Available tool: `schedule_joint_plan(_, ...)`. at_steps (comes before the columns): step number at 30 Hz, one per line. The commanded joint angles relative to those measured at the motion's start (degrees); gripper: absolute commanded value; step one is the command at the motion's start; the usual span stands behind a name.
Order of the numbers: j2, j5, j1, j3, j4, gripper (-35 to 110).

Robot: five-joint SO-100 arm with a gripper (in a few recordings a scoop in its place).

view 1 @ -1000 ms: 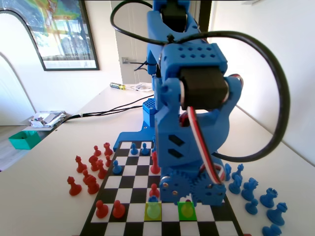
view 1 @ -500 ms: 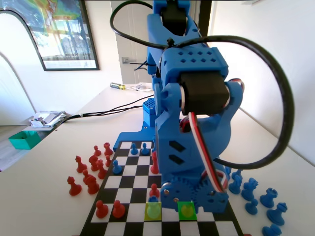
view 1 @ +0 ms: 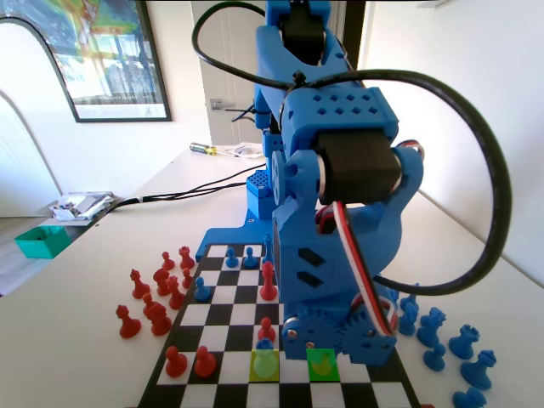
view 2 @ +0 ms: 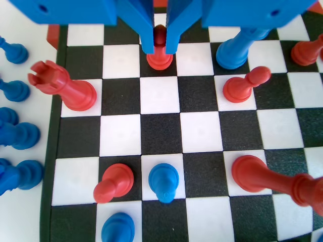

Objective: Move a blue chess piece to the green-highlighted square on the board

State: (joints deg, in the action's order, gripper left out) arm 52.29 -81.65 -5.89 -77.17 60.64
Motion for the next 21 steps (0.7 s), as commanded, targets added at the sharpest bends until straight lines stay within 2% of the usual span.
schedule_joint_plan(1,2.5,-1.0,-0.8,2.4,1.2,1)
schedule_joint_plan(21,7.9,0.3,0.0,1.8,1.4,1)
